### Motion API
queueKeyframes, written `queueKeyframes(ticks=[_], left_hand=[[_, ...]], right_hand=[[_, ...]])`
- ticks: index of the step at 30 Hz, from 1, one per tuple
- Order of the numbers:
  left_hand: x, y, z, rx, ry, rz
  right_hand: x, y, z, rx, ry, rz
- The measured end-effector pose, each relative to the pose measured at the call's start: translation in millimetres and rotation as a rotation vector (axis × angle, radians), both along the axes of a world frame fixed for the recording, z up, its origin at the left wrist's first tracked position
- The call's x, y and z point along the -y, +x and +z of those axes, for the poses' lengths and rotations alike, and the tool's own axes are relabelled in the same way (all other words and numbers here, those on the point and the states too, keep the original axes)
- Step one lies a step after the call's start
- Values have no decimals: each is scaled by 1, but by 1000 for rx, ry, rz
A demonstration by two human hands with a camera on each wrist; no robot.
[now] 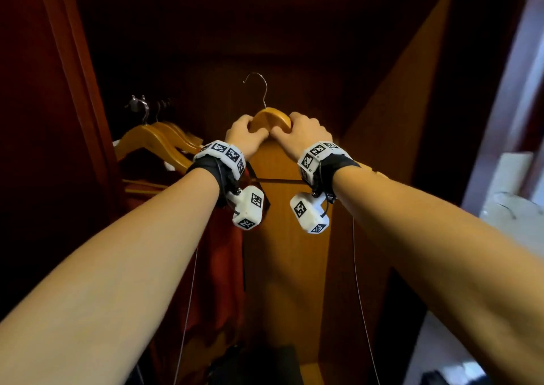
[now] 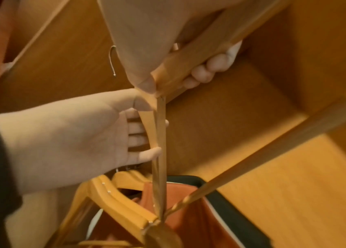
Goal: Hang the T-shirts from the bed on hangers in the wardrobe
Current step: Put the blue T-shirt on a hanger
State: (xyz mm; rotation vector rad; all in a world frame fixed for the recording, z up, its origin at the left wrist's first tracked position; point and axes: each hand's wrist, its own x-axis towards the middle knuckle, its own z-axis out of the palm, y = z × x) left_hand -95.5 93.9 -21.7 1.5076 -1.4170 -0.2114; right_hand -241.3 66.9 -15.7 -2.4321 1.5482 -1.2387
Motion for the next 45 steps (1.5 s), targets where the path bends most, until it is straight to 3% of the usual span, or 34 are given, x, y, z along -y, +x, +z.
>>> queueKeyframes(ticks=[5, 11, 18, 30, 35, 40, 45], left_hand=[[-18, -62, -19, -300, 40, -205], [-49, -143, -40, -425, 87, -444], [-80, -257, -73, -481, 107, -603], [-143, -535, -124, -573, 235, -876], [-160, -631, -136, -608, 289, -969], [-156, -735, -156, -608, 306, -1096], [-126, -837, -186, -576, 354, -1215]], right_hand=[[-41, -66, -16, 25, 12, -99], [-89, -152, -38, 42, 45, -211], [-139, -275, -69, 120, 103, -223], [-240, -544, -120, 256, 182, -614], [-269, -630, -135, 371, 192, -708], [-280, -729, -162, 547, 106, -719], [-274, -823, -183, 593, 113, -739]])
